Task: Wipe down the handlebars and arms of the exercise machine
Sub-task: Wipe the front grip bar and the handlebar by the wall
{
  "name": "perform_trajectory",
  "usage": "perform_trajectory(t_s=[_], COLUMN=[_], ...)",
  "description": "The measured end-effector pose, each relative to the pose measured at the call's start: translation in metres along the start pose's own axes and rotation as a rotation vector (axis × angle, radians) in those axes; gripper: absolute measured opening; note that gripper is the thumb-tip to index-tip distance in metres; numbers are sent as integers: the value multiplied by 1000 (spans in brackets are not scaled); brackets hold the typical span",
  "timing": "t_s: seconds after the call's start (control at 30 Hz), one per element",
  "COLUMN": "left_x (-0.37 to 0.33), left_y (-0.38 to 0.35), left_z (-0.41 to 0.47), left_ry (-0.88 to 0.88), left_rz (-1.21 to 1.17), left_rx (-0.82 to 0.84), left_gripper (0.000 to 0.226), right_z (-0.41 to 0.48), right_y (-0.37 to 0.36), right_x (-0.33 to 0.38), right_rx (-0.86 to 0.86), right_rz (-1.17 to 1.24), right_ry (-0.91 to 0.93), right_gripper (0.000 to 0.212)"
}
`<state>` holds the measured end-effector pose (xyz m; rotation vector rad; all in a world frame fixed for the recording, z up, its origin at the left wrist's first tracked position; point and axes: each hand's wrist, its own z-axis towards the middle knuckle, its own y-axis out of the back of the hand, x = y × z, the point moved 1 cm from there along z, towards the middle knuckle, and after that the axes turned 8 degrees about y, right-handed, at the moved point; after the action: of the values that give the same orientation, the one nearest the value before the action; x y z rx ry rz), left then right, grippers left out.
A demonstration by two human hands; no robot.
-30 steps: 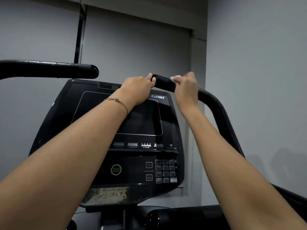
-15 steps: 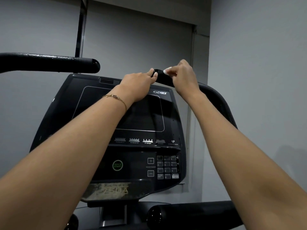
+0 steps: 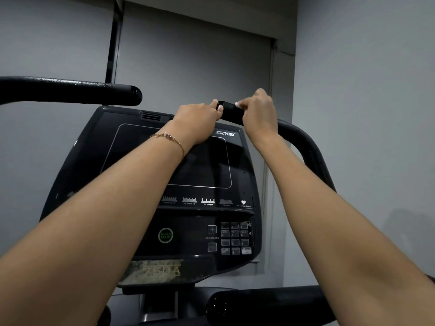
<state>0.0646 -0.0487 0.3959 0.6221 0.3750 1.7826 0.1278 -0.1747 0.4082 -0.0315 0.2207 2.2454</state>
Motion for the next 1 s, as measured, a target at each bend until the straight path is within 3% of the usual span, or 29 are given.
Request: perform_trajectory(t_s=[0.13, 0.23, 0.33, 0.83, 1.0], left_x=[-1, -12, -34, -71, -68], left_y=[-4, -5, -11, -14, -10], left_z=[-1, -6, -4, 24, 31], left_ry=[9, 18, -59, -52, -78], left_rz=[9, 38, 36, -9, 16], left_rx=[-5, -123, -248, -203, -191], left_gripper=[59, 53, 57, 52, 44], right_z=[-16, -29, -43, -67, -61], right_y=[9, 36, 68, 93, 87], right_x=[-5, -44, -86, -122, -120], right_rx=[50, 64, -72, 359, 304], right_rz=[58, 118, 144, -143, -122], right_ry=[97, -15, -154, -104, -80], right_gripper=[24, 22, 19, 16, 16])
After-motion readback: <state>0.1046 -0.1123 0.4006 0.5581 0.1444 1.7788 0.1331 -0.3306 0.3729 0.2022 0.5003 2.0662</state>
